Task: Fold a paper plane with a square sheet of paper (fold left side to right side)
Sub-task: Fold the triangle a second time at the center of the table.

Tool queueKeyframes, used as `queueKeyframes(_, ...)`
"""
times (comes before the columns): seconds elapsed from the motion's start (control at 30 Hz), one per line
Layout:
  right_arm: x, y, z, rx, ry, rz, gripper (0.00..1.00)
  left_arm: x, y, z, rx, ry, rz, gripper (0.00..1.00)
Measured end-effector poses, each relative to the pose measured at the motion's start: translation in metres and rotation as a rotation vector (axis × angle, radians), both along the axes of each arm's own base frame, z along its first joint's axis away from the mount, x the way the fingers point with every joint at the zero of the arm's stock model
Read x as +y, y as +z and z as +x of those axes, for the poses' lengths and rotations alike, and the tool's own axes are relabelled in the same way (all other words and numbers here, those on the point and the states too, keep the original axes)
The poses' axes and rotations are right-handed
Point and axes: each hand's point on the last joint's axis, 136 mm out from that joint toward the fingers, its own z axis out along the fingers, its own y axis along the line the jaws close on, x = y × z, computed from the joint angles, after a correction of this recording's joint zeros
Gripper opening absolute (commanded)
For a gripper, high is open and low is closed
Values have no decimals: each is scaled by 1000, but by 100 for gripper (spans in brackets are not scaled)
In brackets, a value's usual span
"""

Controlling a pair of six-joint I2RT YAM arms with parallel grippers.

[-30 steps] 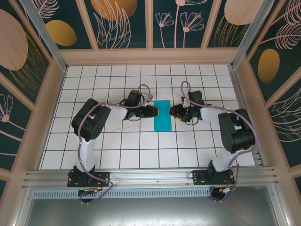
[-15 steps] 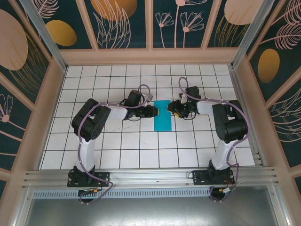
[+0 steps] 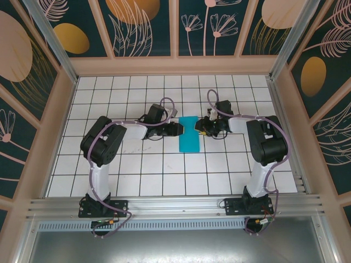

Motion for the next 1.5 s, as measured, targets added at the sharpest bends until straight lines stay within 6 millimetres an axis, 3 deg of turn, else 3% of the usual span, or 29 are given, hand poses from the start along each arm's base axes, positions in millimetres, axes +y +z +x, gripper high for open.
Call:
queueKeyframes(0.17, 3, 5, 1, -3, 11, 18, 23, 15, 46, -2, -158, 25, 16, 48)
queueKeyframes(0.27, 6, 11, 2, -8, 19, 32, 21, 24, 76, -13, -273, 32, 33, 51)
queueKeyframes(0.37, 8, 18, 4, -16, 26, 46, 19, 20, 97, -30, -372, 9, 51, 54)
queueKeyframes(0.43, 9, 23, 5, -22, 30, 54, 19, 13, 99, -43, -411, -15, 73, 56)
queueKeyframes(0.67, 12, 33, 7, -28, 40, 71, 17, -16, 85, -89, -467, -101, 174, 63)
queueKeyframes(0.83, 12, 34, 6, -21, 42, 72, 17, -31, 68, -103, -486, -131, 251, 68)
queueKeyframes(1.17, 13, 34, 3, -5, 49, 77, 17, -66, 34, -101, -526, -150, 452, 73)
queueKeyframes(1.5, 14, 35, 4, -7, 49, 77, 17, -77, 14, -94, -616, -113, 677, 77)
